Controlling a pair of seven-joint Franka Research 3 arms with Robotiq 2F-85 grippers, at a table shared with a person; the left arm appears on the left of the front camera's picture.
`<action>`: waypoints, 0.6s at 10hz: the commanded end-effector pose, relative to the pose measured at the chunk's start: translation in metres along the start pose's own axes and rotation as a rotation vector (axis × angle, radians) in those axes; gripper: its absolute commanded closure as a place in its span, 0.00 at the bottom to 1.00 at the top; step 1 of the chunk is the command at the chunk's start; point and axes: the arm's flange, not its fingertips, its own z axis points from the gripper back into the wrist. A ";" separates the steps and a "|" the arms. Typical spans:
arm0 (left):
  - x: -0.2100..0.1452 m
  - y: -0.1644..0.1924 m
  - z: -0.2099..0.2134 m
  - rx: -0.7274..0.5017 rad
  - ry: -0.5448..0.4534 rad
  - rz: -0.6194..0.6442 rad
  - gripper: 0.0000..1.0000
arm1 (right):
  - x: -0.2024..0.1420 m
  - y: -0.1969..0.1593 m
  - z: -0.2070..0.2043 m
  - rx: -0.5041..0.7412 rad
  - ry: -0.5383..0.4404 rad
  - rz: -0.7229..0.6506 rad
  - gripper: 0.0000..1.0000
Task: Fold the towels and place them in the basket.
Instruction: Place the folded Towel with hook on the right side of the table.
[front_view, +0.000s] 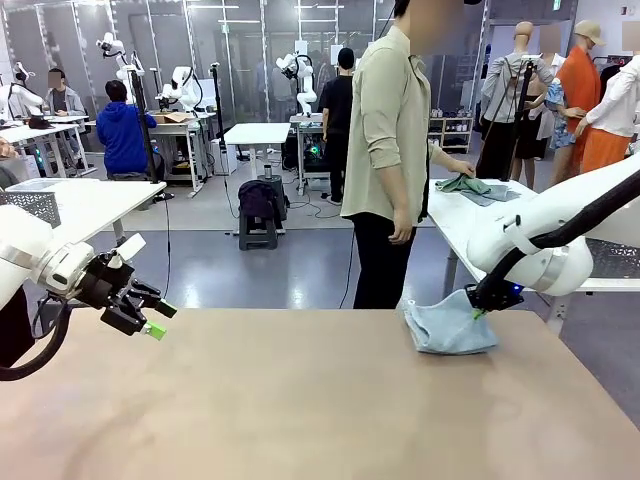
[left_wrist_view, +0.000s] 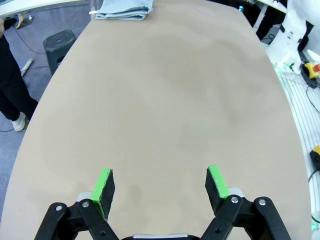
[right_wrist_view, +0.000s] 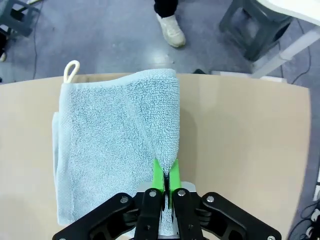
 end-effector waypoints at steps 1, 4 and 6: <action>0.001 0.001 0.000 0.003 0.003 -0.002 0.08 | 0.010 -0.024 0.001 -0.029 0.018 0.049 0.95; 0.001 0.001 0.000 0.003 0.003 -0.002 0.08 | 0.012 -0.041 0.003 -0.055 0.046 0.064 0.87; 0.001 0.001 0.000 0.003 0.003 -0.002 0.08 | 0.013 -0.043 0.005 -0.058 0.050 0.072 0.67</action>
